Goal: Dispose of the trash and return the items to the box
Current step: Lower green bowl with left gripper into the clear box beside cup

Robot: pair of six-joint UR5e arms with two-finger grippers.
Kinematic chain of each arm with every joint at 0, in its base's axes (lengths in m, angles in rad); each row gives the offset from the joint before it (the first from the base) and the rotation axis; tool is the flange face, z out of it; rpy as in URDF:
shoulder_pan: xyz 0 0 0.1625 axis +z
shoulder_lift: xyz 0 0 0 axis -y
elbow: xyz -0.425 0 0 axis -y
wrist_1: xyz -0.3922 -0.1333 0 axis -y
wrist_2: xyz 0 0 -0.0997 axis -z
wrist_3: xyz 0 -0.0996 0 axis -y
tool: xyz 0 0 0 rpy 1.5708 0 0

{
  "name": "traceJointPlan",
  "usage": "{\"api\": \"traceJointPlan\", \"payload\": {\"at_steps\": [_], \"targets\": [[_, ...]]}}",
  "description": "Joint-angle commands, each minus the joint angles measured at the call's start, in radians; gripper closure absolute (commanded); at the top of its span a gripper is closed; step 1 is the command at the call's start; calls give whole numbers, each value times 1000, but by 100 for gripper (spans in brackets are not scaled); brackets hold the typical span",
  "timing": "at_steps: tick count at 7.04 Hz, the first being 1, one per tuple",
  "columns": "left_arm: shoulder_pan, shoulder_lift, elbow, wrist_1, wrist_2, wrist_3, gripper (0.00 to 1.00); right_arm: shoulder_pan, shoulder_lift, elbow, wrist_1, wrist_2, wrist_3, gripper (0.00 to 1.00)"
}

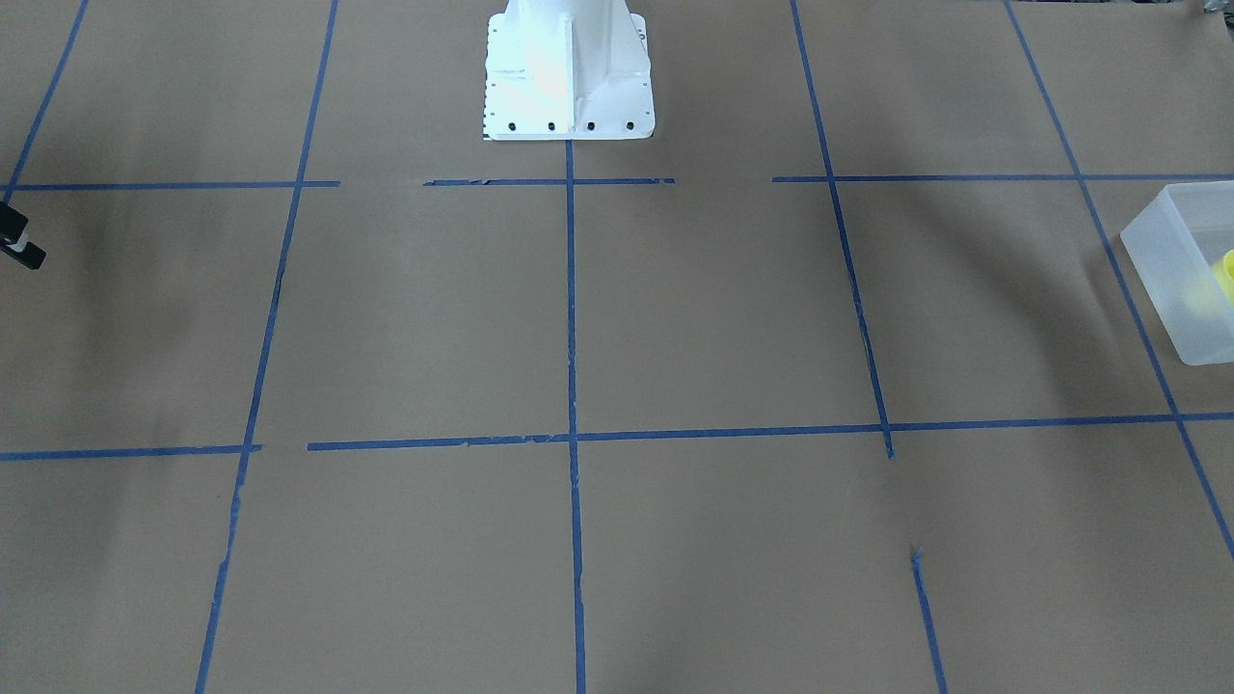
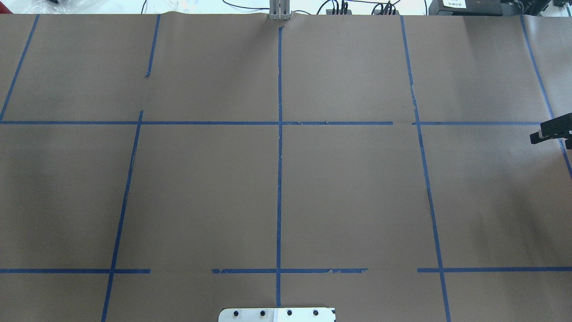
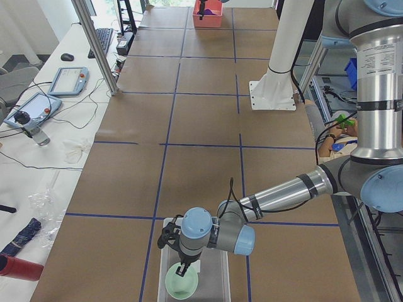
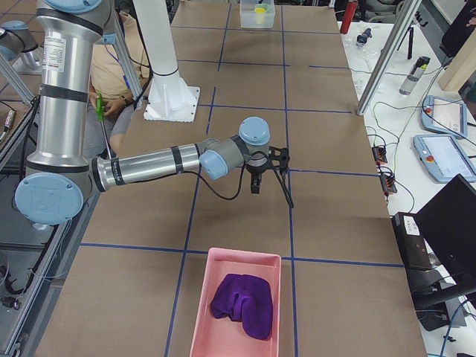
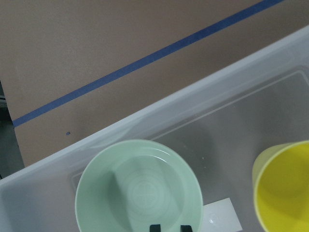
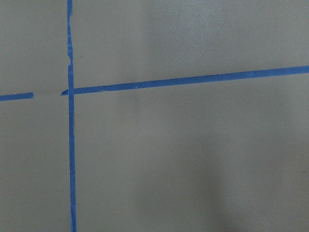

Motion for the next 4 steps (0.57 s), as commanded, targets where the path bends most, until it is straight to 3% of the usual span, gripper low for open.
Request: {"api": "traceJointPlan", "payload": {"at_steps": [1,2,4], "targets": [[1,0,-127,8,-127,-209,0,0,-10,11,0,-4,0,0],[32,-4,-256,34,-127,-373,0,12,-21,31,-4,-13,-2,0],[82,-112,-485,372,-121,-479,0,118,-33,18,-18,-13,-24,0]]}}
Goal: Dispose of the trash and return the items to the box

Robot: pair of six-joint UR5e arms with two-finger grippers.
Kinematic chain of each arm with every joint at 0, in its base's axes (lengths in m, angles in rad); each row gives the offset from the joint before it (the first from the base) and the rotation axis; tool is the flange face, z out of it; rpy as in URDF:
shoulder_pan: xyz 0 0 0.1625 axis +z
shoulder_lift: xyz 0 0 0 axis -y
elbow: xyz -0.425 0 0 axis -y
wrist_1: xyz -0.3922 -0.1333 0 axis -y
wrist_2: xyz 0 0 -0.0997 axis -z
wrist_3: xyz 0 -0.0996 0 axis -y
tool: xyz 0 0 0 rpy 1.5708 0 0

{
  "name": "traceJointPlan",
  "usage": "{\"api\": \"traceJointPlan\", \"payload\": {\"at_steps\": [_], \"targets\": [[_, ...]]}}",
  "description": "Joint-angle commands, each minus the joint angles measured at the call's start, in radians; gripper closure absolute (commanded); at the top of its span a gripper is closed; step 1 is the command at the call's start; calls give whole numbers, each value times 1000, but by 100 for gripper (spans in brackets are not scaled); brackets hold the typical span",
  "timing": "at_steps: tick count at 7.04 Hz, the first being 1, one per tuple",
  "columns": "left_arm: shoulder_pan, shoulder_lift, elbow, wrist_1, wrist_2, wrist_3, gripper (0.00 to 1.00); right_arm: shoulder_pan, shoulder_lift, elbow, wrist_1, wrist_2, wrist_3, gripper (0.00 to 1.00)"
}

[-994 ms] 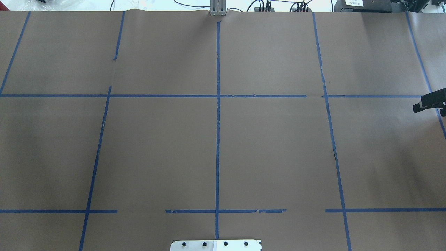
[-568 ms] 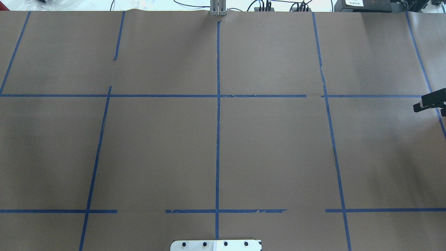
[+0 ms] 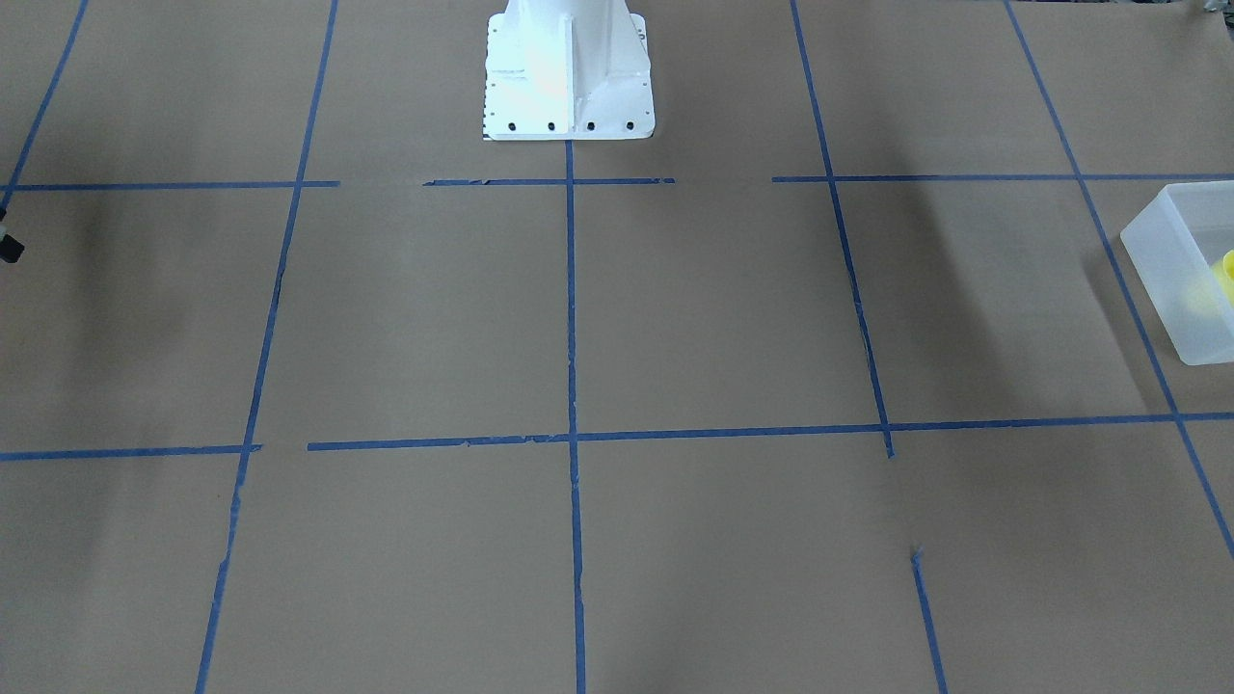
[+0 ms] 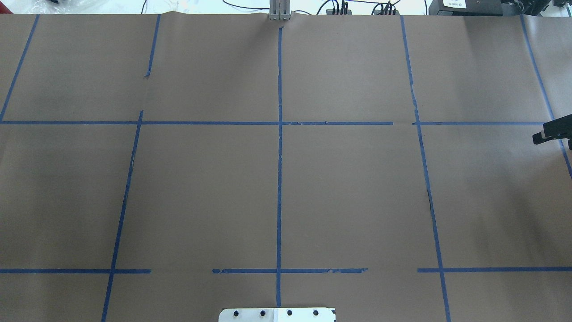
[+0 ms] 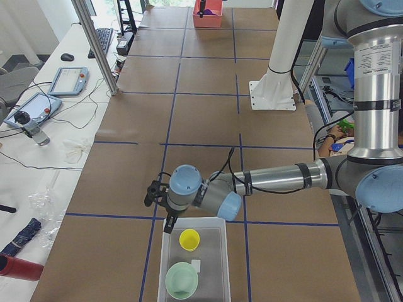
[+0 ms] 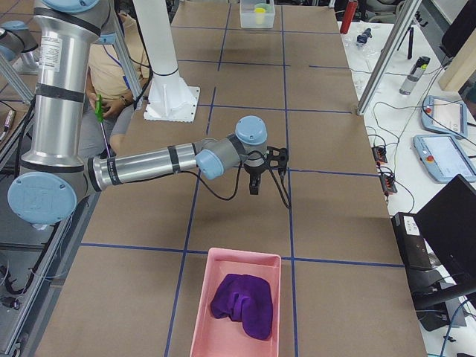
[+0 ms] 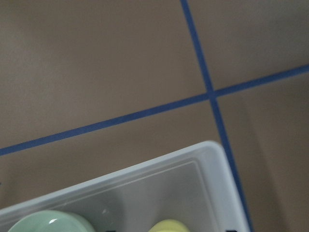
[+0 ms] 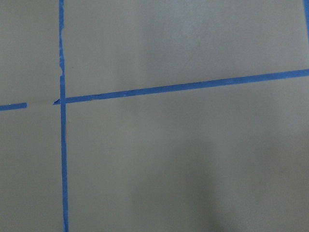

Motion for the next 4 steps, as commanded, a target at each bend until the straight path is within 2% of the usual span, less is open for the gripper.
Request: {"api": "traceJointPlan", "payload": {"at_steps": [1,2,4], "targets": [[53,-114,-236,344,1,-72,0,100,-6,-52,-7,0,-62,0],[107,-116,-252,353,2,-80,0,138,3,-89,-43,0,-193,0],[176,-96,-254,328,-11,-71,0,166,2,-90,-144,-36,-402,0]]}}
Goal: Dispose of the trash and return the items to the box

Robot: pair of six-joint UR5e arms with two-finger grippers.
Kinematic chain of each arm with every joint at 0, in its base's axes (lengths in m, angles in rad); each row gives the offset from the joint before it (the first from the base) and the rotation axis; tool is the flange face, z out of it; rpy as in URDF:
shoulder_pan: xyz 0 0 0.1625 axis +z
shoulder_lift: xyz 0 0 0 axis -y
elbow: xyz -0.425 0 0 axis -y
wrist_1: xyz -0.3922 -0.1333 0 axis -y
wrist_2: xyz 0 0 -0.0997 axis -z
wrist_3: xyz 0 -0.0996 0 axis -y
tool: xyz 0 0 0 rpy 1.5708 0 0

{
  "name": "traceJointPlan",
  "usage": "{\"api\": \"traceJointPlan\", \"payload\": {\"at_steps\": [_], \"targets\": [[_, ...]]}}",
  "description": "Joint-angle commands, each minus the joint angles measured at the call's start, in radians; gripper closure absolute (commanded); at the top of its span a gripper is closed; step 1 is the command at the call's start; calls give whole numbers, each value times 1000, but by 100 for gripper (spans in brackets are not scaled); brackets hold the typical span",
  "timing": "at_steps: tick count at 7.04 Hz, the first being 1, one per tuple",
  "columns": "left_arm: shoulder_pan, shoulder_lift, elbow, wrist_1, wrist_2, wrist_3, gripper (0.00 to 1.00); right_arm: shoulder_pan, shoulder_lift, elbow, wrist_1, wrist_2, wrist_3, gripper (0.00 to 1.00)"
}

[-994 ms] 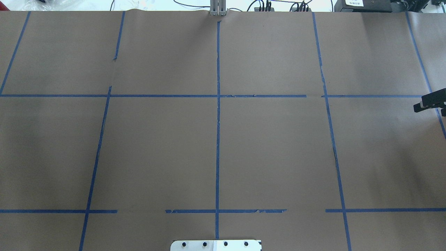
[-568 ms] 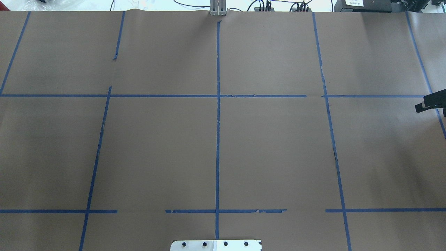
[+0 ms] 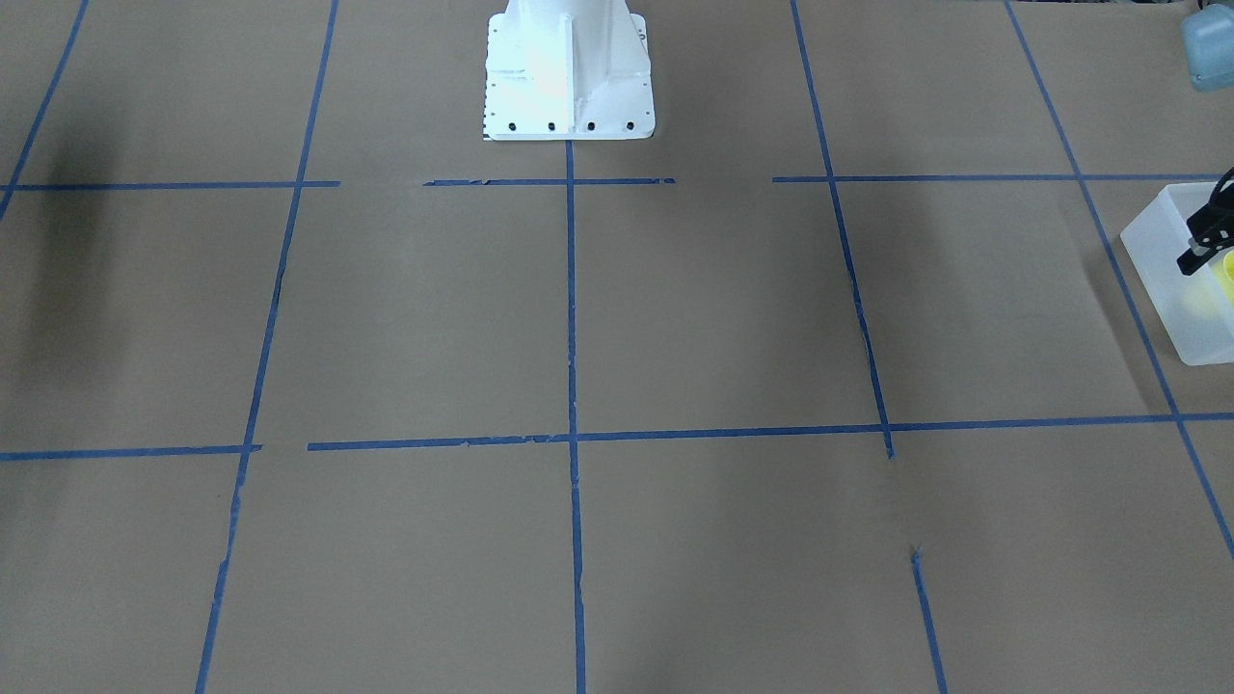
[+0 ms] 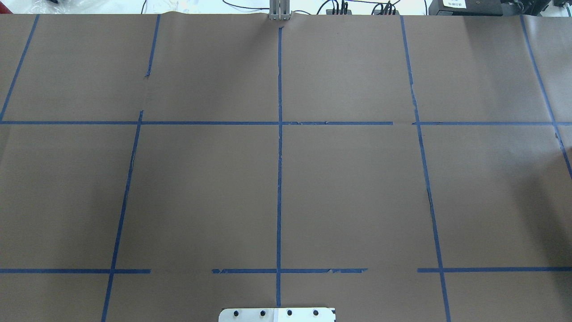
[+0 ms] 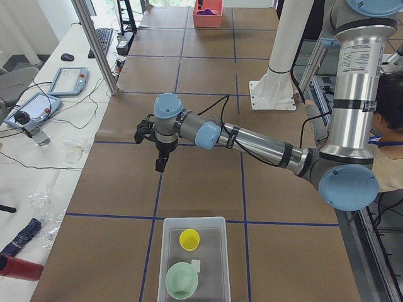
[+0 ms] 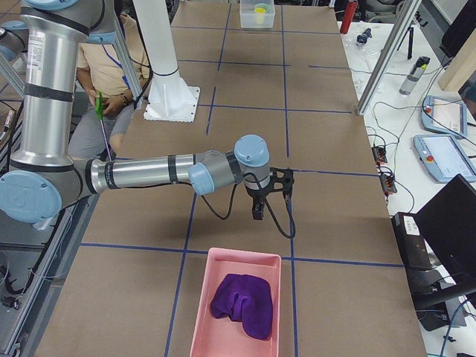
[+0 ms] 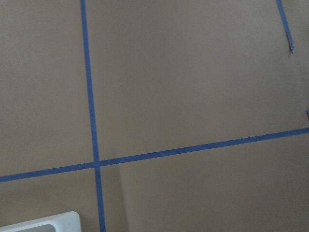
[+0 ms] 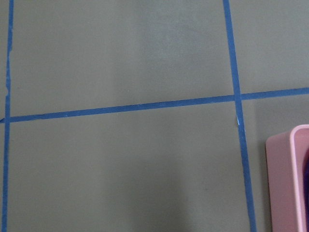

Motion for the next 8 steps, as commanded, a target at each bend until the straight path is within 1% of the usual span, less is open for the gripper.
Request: {"api": "traceJointPlan", "payload": {"at_steps": [1,2,3,4,5,8], "targets": [[86,58,-10,-7,-47,0,0,10,16,-5,-112,-27,-248,0],[84,73,-24,-22,-154,-1,0,-5,42,-15,-116,-64,-266,0],[89,67,-3,-49,-143,3,0,-5,36,-7,-104,-49,-250,0],[104,5,29,-42,-141,3,0,-5,35,-13,-103,-38,-246,0],[112,-53,77,-18,-142,3,0,-8,35,-16,-100,-45,-258,0],[101,-38,28,-21,-127,5,0,-43,30,-16,-94,-45,-248,0]]}}
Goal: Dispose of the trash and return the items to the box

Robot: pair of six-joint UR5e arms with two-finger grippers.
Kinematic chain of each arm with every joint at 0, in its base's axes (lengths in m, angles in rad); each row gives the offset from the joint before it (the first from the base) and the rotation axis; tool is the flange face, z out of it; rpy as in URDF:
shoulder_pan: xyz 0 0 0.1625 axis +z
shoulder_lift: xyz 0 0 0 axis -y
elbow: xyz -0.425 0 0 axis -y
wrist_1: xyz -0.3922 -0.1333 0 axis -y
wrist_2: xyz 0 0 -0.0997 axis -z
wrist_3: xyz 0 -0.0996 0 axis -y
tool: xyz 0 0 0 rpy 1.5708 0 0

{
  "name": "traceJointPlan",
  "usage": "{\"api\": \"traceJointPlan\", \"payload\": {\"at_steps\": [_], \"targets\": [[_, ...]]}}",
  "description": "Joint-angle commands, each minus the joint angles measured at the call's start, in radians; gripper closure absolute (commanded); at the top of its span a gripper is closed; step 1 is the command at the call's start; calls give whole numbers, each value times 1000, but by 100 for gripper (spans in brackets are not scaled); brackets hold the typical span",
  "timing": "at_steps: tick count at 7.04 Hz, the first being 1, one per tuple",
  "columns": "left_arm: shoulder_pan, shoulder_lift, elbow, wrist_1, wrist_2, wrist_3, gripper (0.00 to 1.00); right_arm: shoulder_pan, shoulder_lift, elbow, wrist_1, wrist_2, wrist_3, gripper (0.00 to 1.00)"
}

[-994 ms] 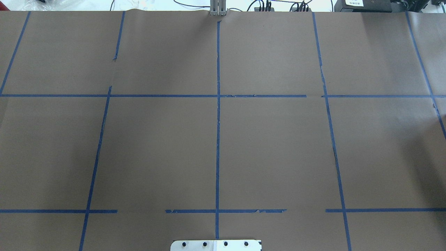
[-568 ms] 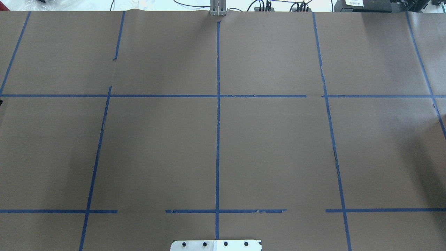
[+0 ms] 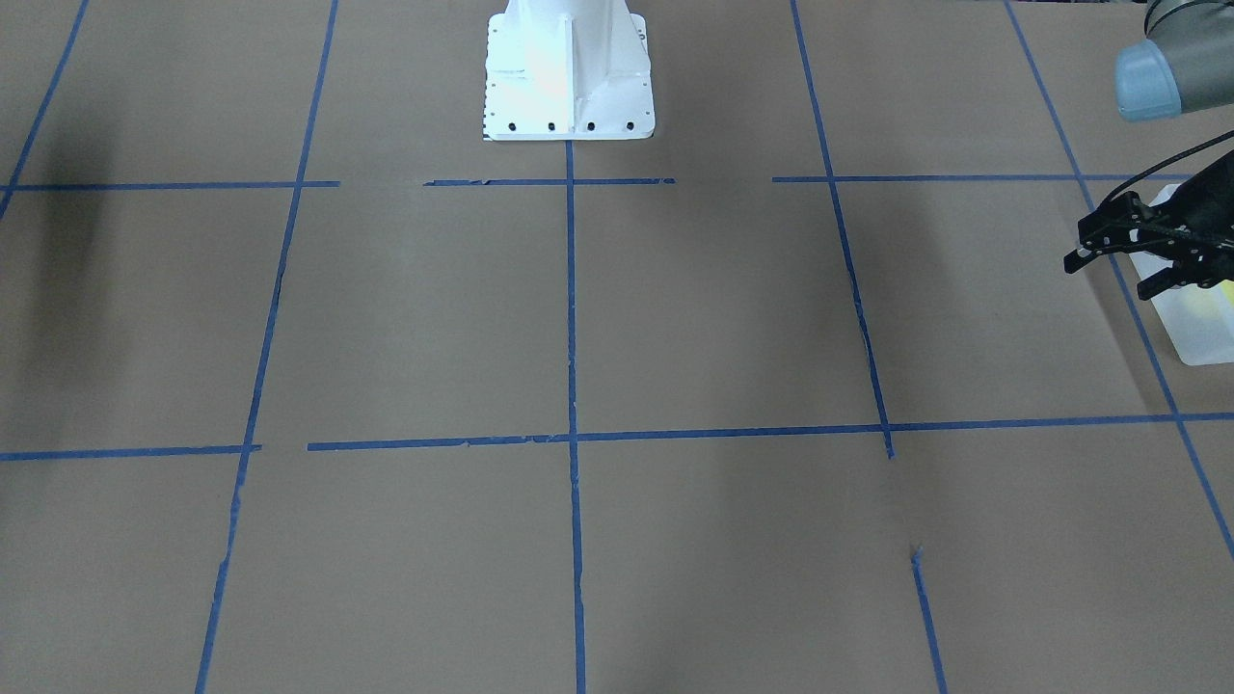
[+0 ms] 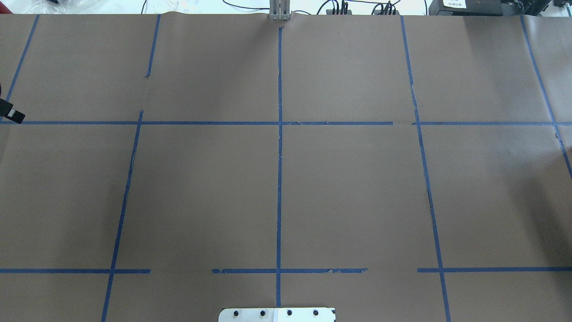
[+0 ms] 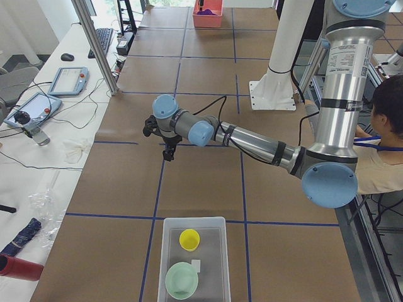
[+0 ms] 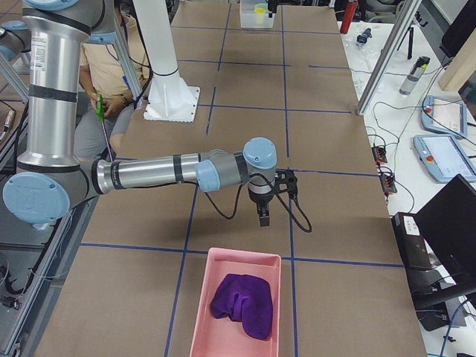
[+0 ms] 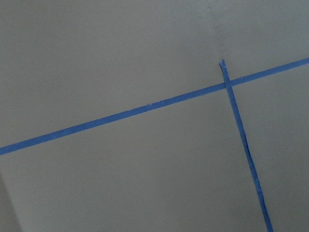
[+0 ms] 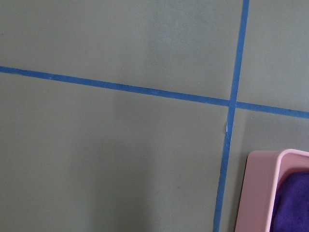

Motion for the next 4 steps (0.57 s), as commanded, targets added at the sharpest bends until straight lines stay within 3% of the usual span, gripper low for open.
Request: {"api": "traceJointPlan", "payload": {"at_steps": [1,4], "targets": [[-5,9,-22,0,6,2,0,-19,-4,-17,16,-17,4,0],[-150,22,1,2,25,16,0,-25,7,-103,116,-12,4,0]]}}
